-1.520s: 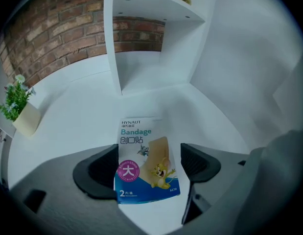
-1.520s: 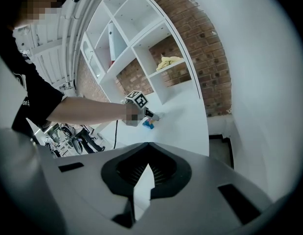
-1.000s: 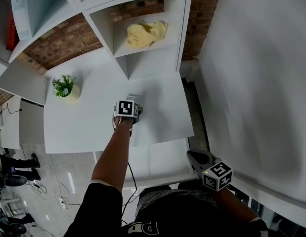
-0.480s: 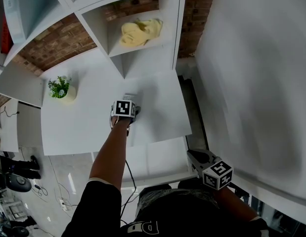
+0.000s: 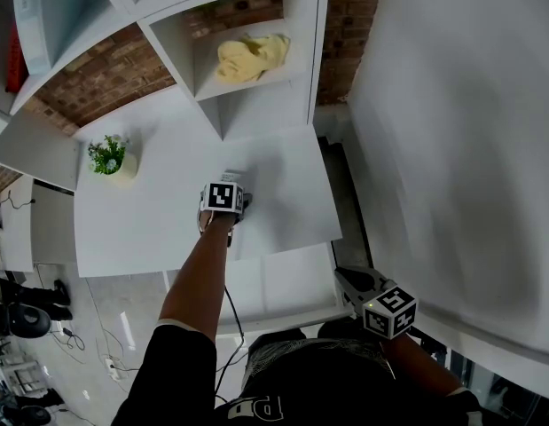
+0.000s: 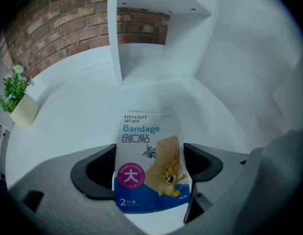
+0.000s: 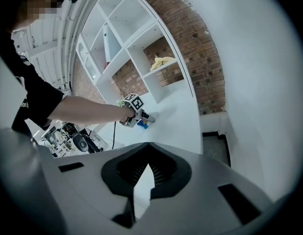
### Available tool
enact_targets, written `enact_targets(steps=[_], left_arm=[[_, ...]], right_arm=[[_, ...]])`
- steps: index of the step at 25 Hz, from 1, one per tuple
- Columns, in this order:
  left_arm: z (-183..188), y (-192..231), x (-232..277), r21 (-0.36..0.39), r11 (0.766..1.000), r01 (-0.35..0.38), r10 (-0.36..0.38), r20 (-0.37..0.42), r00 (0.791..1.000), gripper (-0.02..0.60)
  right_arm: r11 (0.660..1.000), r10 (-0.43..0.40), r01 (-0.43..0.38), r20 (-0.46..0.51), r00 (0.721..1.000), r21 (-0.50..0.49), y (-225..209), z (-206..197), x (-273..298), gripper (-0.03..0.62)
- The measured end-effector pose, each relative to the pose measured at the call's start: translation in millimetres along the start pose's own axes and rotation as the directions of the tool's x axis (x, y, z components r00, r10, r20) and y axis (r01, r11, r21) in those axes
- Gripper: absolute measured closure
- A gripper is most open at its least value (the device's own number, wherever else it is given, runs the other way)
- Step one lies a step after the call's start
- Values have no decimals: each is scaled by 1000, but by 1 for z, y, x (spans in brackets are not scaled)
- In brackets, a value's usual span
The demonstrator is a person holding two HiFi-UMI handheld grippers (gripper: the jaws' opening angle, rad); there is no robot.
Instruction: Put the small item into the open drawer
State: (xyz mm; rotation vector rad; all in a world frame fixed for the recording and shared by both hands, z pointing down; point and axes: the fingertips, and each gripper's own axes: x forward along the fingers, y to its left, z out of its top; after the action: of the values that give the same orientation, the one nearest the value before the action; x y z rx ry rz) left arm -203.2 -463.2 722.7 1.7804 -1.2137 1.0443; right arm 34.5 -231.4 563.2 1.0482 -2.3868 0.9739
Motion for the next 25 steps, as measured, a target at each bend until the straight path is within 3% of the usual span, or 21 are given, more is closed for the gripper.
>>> enact_targets(steps=[7,14,25], left_arm=[[0,-17,-29,-44,998,41,-39,53,998,168],[7,-27,-86,-13,999,48,-45,165,985,169],[-8,-59,-183,4,994,107,-102,354,930,169]], right_arm=[[998,32,-31,26,999,-46,8,17,0,589],[993,60,-53,59,996,-107,15,40,-1,589],[979,102,-83,94,990,-188,31,66,-5,589]])
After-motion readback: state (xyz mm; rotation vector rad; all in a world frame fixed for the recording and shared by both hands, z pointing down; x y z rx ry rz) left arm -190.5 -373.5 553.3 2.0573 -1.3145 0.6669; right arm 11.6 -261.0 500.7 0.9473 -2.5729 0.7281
